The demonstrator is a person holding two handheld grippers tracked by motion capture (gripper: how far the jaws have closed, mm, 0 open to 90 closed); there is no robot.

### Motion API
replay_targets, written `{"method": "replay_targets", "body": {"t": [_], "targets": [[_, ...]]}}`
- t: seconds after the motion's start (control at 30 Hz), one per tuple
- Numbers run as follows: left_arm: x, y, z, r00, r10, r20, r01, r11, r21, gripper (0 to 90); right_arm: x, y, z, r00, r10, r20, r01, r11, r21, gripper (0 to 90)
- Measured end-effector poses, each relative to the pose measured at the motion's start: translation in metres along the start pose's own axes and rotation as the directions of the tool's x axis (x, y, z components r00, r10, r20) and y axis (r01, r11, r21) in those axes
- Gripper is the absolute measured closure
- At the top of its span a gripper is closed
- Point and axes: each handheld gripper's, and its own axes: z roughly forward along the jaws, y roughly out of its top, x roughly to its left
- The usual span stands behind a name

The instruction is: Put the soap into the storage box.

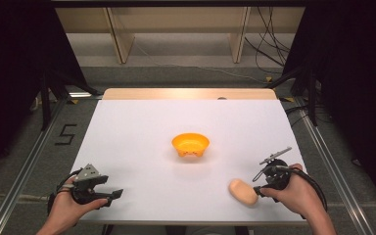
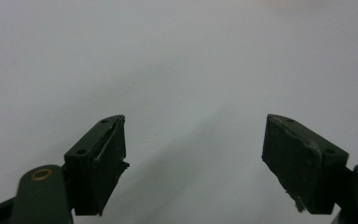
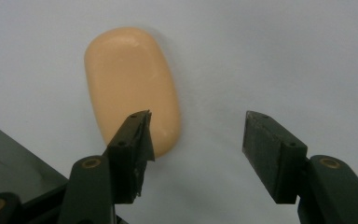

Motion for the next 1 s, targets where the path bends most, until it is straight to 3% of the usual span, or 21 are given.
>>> {"method": "replay_targets", "body": {"t": [0.07, 0.1, 0.17, 0.2, 0.27, 0.3, 0.33, 0.4, 0.43, 0.47, 0.5, 0.53, 0.7, 0.73, 0.77, 0.87, 0.9, 1.0], "targets": [[0.0, 0.0, 0.0, 1.0, -0.005, 0.001, 0.005, 1.0, 0.0, 21.0, 0.005, 0.001, -0.001, 0.9999, 0.013, -0.002, -0.013, 1.0, 0.011, 41.4], [-0.001, 0.0, 0.0, 0.9998, -0.019, 0.004, 0.019, 0.9998, 0.0, 21.0, 0.003, 0.001, -0.002, 0.9999, -0.012, 0.012, 0.012, 1.0, 0.007, 41.3], [-0.003, 0.0, 0.002, 0.9999, -0.015, -0.008, 0.015, 0.9998, -0.016, 20.0, 0.008, 0.001, -0.004, 0.9999, 0.006, -0.013, -0.005, 1.0, 0.018, 40.6], [-0.001, 0.0, 0.001, 0.9997, 0.008, -0.023, -0.009, 0.9999, -0.013, 18.9, 0.007, 0.001, -0.003, 0.9998, -0.018, -0.013, 0.018, 1.0, 0.013, 40.1], [-0.002, 0.0, 0.001, 0.9999, 0.006, -0.011, -0.006, 1.0, -0.002, 18.7, 0.011, 0.002, -0.005, 0.9997, -0.007, -0.023, 0.008, 0.999, 0.048, 39.1], [-0.002, -0.001, 0.001, 0.9999, 0.005, -0.01, -0.005, 1.0, 0.004, 18.7, 0.009, 0.002, -0.005, 0.9987, -0.046, -0.019, 0.047, 0.999, 0.028, 38.8], [-0.002, -0.001, 0.001, 0.9999, 0.004, -0.011, -0.004, 1.0, -0.003, 18.6, 0.011, 0.002, -0.006, 0.9985, -0.045, -0.032, 0.046, 0.999, 0.028, 38.4], [-0.002, -0.001, 0.001, 1.0, 0.006, -0.005, -0.006, 1.0, 0.004, 18.7, 0.01, 0.002, -0.005, 0.9952, -0.091, -0.038, 0.092, 0.995, 0.034, 37.3], [-0.002, 0.0, 0.001, 1.0, 0.007, -0.006, -0.007, 1.0, 0.005, 18.7, 0.012, 0.002, -0.005, 0.9948, -0.086, -0.053, 0.089, 0.995, 0.047, 36.8], [-0.004, 0.0, 0.002, 0.9996, -0.025, -0.01, 0.025, 0.9996, -0.011, 18.7, 0.012, 0.002, -0.005, 0.9944, -0.09, -0.055, 0.093, 0.994, 0.052, 36.5], [-0.003, 0.0, 0.001, 0.9999, 0.01, -0.007, -0.01, 0.9999, -0.006, 18.7, 0.014, 0.002, -0.004, 0.9956, -0.079, -0.049, 0.082, 0.994, 0.067, 36.4], [-0.003, 0.001, 0.0, 0.9998, 0.017, -0.008, -0.017, 0.9998, 0.004, 18.6, 0.015, 0.002, -0.005, 0.994, -0.087, -0.065, 0.092, 0.992, 0.08, 36.2], [-0.003, 0.001, 0.0, 0.9999, 0.012, -0.01, -0.012, 0.9999, 0.0, 18.7, 0.018, 0.005, -0.003, 0.988, -0.135, -0.075, 0.143, 0.984, 0.103, 34.3], [-0.003, 0.001, 0.0, 0.9999, 0.012, -0.009, -0.012, 0.9999, -0.002, 18.7, 0.02, 0.006, -0.003, 0.989, -0.124, -0.081, 0.132, 0.985, 0.113, 33.5], [-0.005, 0.001, 0.002, 0.9999, -0.01, -0.009, 0.01, 0.9996, -0.025, 18.8, 0.019, 0.008, -0.002, 0.9842, -0.16, -0.076, 0.167, 0.981, 0.101, 33.1], [-0.003, 0.001, -0.001, 0.9998, 0.017, -0.009, -0.017, 0.9997, -0.015, 19.4, 0.02, 0.012, 0.001, 0.9783, -0.19, -0.083, 0.199, 0.974, 0.113, 32.5], [-0.004, 0.001, -0.001, 0.9998, 0.014, -0.011, -0.014, 0.9996, -0.024, 19.5, 0.022, 0.012, 0.002, 0.9823, -0.168, -0.082, 0.178, 0.976, 0.122, 32.4], [-0.005, 0.002, 0.0, 0.9999, -0.003, -0.013, 0.002, 0.9984, -0.056, 19.6, 0.023, 0.016, 0.008, 0.981, -0.169, -0.095, 0.181, 0.974, 0.135, 32.4]]}}
